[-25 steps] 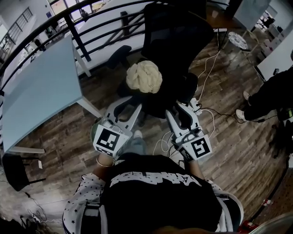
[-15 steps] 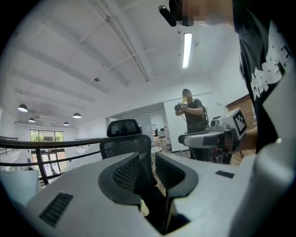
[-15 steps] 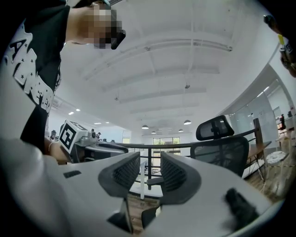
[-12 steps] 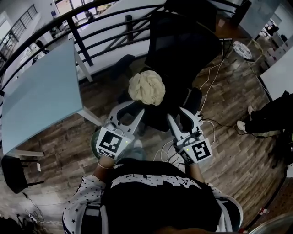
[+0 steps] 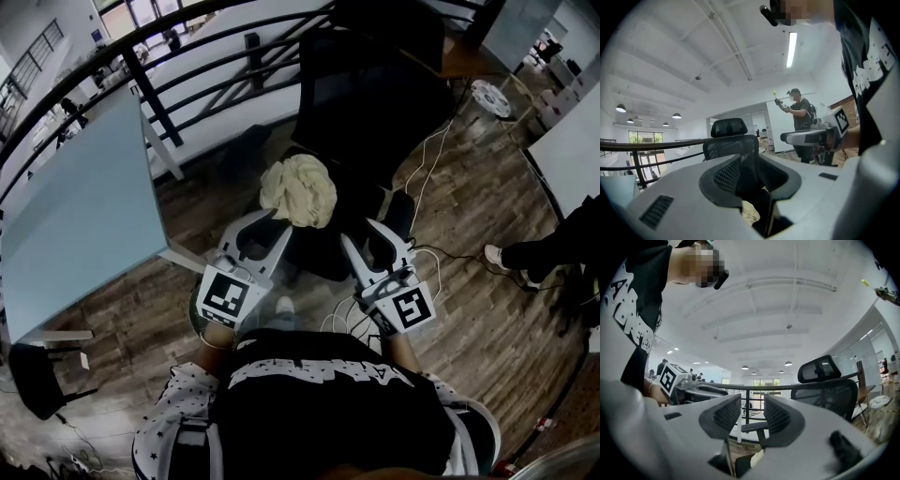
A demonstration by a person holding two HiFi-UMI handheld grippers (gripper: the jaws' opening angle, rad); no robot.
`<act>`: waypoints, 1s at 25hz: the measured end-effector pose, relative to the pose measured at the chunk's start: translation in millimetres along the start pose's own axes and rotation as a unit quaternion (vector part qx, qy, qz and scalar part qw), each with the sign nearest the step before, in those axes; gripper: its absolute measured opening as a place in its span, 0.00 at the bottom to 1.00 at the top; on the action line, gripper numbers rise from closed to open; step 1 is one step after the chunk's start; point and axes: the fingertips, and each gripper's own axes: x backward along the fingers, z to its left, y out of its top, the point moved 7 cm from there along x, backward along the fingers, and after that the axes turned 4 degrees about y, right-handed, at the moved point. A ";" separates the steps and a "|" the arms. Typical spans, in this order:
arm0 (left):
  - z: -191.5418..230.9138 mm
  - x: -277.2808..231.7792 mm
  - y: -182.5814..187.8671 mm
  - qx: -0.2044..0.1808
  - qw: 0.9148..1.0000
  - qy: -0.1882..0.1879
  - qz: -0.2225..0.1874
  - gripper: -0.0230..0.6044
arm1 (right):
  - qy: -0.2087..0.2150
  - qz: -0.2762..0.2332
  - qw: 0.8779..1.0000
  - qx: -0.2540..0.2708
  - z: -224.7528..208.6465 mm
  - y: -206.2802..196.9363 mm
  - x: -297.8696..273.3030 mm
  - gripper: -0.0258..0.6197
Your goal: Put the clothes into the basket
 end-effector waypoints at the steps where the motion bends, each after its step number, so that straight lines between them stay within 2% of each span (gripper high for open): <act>1: 0.2 -0.7 0.4 -0.004 1.000 -0.001 -0.001 0.21 | -0.001 -0.001 1.000 0.001 -0.3 0.7 0.2 0.25; 9: 27.1 -14.3 -3.8 -0.005 1.000 -0.012 -0.005 0.21 | -0.020 0.004 1.000 0.002 -8.5 -3.6 -21.4 0.26; 16: 73.4 -33.7 -36.2 0.016 0.999 -0.034 0.000 0.21 | -0.036 0.032 0.999 0.003 -16.1 -22.2 -70.8 0.26; 25: 83.4 -66.1 -71.2 0.033 0.998 -0.049 0.020 0.22 | -0.058 0.062 0.996 0.002 -30.8 -52.2 -84.6 0.27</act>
